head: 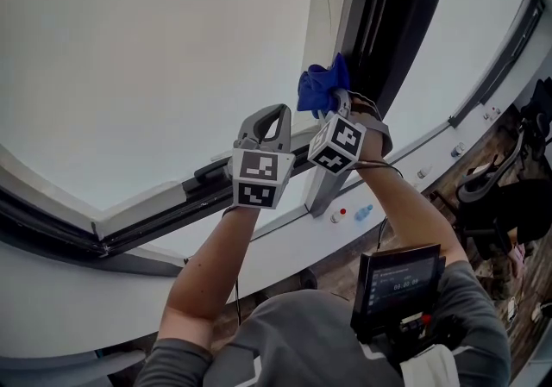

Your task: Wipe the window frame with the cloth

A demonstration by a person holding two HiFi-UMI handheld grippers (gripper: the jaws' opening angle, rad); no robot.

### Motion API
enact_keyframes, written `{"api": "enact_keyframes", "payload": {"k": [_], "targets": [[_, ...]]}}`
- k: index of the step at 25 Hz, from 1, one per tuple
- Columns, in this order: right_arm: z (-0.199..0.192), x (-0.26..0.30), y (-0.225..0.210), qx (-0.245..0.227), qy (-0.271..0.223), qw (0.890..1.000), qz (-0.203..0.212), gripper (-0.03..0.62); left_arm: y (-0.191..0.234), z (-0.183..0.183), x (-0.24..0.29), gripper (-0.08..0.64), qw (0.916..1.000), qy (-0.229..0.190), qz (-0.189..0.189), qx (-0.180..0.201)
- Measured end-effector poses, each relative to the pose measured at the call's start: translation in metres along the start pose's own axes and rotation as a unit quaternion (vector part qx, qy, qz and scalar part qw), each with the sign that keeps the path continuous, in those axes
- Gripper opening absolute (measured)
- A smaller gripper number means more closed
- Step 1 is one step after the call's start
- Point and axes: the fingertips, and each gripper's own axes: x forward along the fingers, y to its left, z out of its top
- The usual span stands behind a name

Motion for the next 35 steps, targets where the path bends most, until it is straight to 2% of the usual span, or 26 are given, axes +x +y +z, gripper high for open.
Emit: {"api": "enact_keyframes", "payload": {"k": [6,19,25,27,30,35], "targets": [[-0.016,0.012,0.028,-0.002,0.016,1.0,0.008,0.172,-0.002,-0.026,0.001,0.009,0.9998,0.018,0.003,-0.012],[-0.053,0.042,0.103,-0.017,0.063,0.996,0.056,0.172,-0.014,-0.093,0.006,0.009,0.9979,0.06,-0.008,-0.022],[-0.051,0.036,0.097,-0.005,0.05,0.998,0.04,0.172,-0.017,-0.105,-0.001,0.009,0.997,0.074,-0.004,-0.02],[-0.041,0.025,0.09,0.01,0.031,0.999,0.034,0.172,-0.018,-0.096,-0.009,0.009,0.9977,0.066,-0.002,-0.015],[-0.029,0.003,0.081,0.057,0.009,0.998,0.038,0.172,-0.021,-0.082,-0.025,0.009,0.9984,0.052,0.002,-0.023],[-0.02,-0.038,0.079,0.143,-0.013,0.988,0.06,0.172,-0.026,-0.066,-0.055,0.009,0.9988,0.034,0.003,-0.035]]}}
